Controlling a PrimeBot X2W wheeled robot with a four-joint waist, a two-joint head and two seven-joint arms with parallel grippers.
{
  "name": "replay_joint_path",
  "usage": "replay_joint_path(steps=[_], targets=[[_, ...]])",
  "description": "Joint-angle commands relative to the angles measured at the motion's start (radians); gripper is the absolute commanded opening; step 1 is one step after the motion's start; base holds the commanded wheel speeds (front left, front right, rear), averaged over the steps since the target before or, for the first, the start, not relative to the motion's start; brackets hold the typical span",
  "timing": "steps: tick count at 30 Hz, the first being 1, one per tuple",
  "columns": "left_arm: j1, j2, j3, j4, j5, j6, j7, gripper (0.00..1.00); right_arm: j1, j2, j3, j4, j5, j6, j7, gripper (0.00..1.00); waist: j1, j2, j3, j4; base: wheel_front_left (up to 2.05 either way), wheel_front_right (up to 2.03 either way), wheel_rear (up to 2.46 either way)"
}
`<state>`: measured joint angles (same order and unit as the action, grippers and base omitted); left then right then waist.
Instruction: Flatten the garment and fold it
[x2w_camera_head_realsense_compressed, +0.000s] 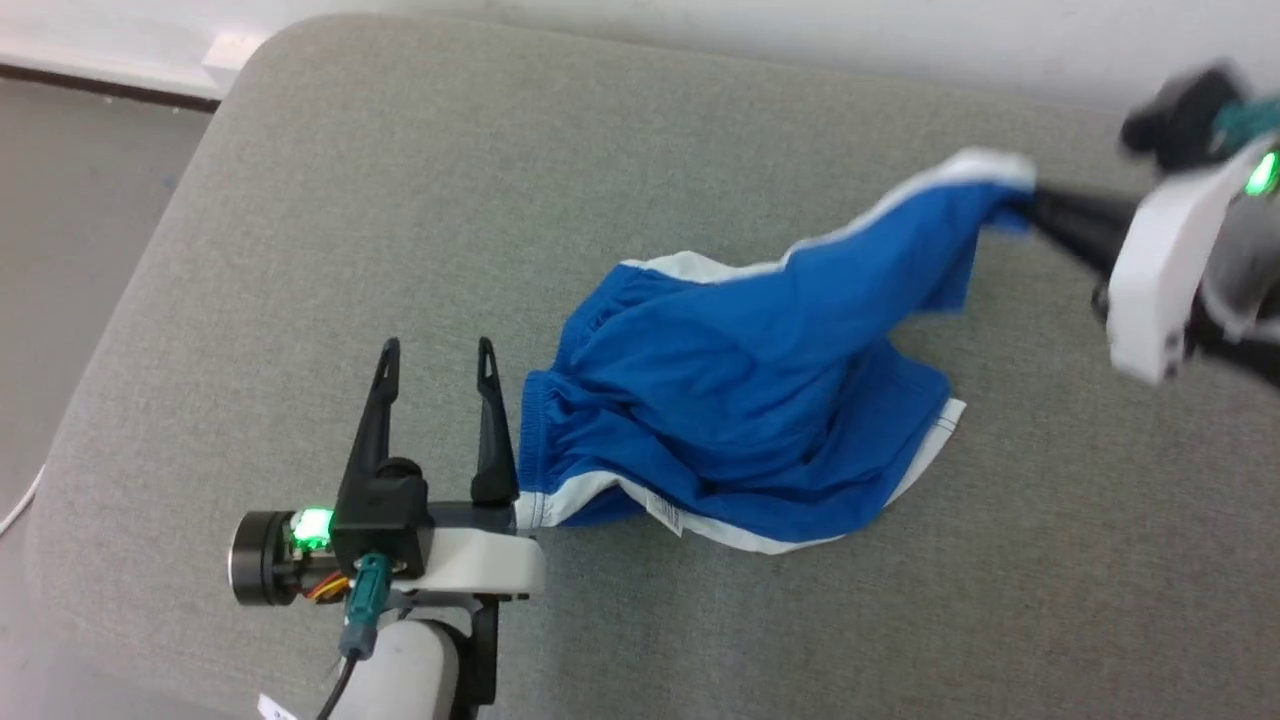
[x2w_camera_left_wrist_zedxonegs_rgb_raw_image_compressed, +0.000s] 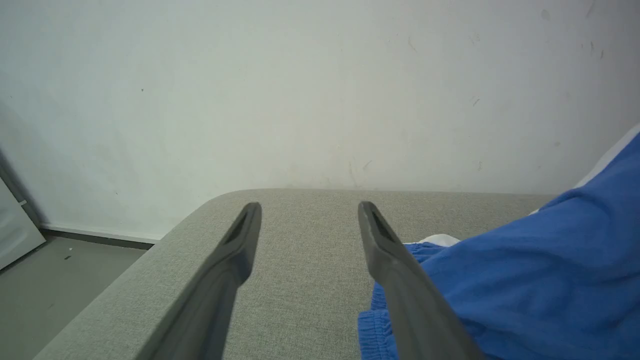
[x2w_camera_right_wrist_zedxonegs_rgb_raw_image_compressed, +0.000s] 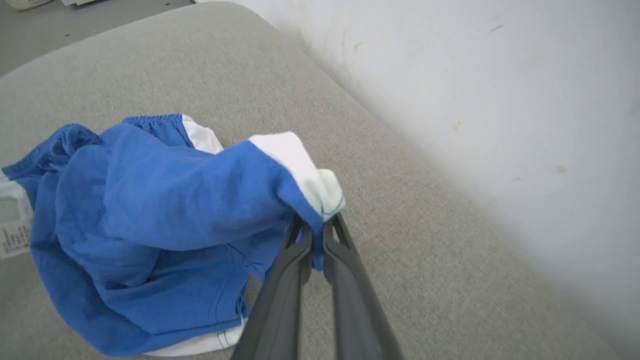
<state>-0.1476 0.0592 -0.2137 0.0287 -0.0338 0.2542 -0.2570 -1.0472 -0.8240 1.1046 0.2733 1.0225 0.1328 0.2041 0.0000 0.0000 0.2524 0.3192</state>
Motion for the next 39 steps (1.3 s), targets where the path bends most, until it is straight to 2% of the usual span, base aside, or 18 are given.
replay_joint_path(steps=[1, 5, 10, 14, 15, 16, 17, 21, 26, 33, 39], targets=[[-0.023, -0.006, -0.009, -0.009, 0.001, -0.005, -0.005, 1.00, -0.029, 0.026, -0.021, 0.042, 0.016, -0.002, -0.003, 0.00, 0.0000, 0.0000, 0.047, 0.029, 0.00, 0.00, 0.00], [-0.059, -0.008, -0.039, -0.021, -0.010, 0.002, -0.005, 1.00, -0.101, 0.094, -0.035, 0.233, -0.027, -0.002, 0.015, 0.00, 0.0000, 0.0000, 0.109, 0.068, 0.00, 0.00, 0.00], [-0.096, -0.009, -0.075, -0.036, -0.042, 0.031, -0.005, 1.00, -0.127, 0.192, -0.013, 0.486, -0.061, -0.002, 0.045, 0.00, 0.0000, 0.0000, 0.159, 0.095, 0.00, 0.00, 0.00], [-0.098, -0.009, -0.081, -0.037, -0.041, 0.050, -0.005, 1.00, -0.113, 0.232, 0.029, 0.568, -0.063, -0.002, 0.048, 0.00, 0.0000, 0.0000, 0.153, 0.087, 0.00, 0.00, 0.00], [-0.095, -0.009, -0.078, -0.034, -0.038, 0.052, -0.005, 1.00, -0.109, 0.235, 0.038, 0.571, -0.058, -0.002, 0.043, 0.23, 0.0000, 0.0000, 0.143, 0.080, 0.00, 0.00, 0.00], [-0.090, -0.009, -0.072, -0.031, -0.033, 0.053, -0.005, 1.00, -0.108, 0.234, 0.055, 0.566, -0.060, -0.002, 0.038, 0.67, 0.0000, 0.0000, 0.132, 0.070, 0.00, 0.00, 0.00], [-0.085, -0.009, -0.066, -0.029, -0.029, 0.052, -0.005, 1.00, -0.111, 0.228, 0.070, 0.554, -0.064, -0.002, 0.026, 1.00, 0.0000, 0.0000, 0.119, 0.061, 0.00, 0.00, 0.00], [-0.055, -0.003, -0.040, -0.019, -0.015, 0.041, -0.005, 1.00, -0.127, 0.176, 0.109, 0.464, -0.064, -0.002, -0.033, 1.00, 0.0000, 0.0000, 0.059, 0.024, 0.00, 0.00, 0.00], [-0.022, 0.008, -0.019, -0.013, -0.005, 0.031, -0.005, 1.00, -0.142, 0.089, 0.138, 0.305, -0.050, -0.002, -0.028, 1.00, 0.0000, 0.0000, 0.006, -0.003, 0.00, 0.00, 0.00], [0.009, 0.020, -0.004, -0.005, 0.011, 0.019, -0.005, 1.00, -0.118, -0.047, 0.165, -0.014, 0.000, -0.002, 0.146, 1.00, 0.0000, 0.0000, -0.037, -0.022, 0.00, 0.00, 0.00], [0.011, 0.018, -0.004, -0.004, 0.016, 0.013, -0.005, 1.00, -0.036, -0.072, 0.174, -0.143, -0.003, -0.002, 0.312, 1.00, 0.0000, 0.0000, -0.040, -0.012, 0.00, 0.00, 0.00]])
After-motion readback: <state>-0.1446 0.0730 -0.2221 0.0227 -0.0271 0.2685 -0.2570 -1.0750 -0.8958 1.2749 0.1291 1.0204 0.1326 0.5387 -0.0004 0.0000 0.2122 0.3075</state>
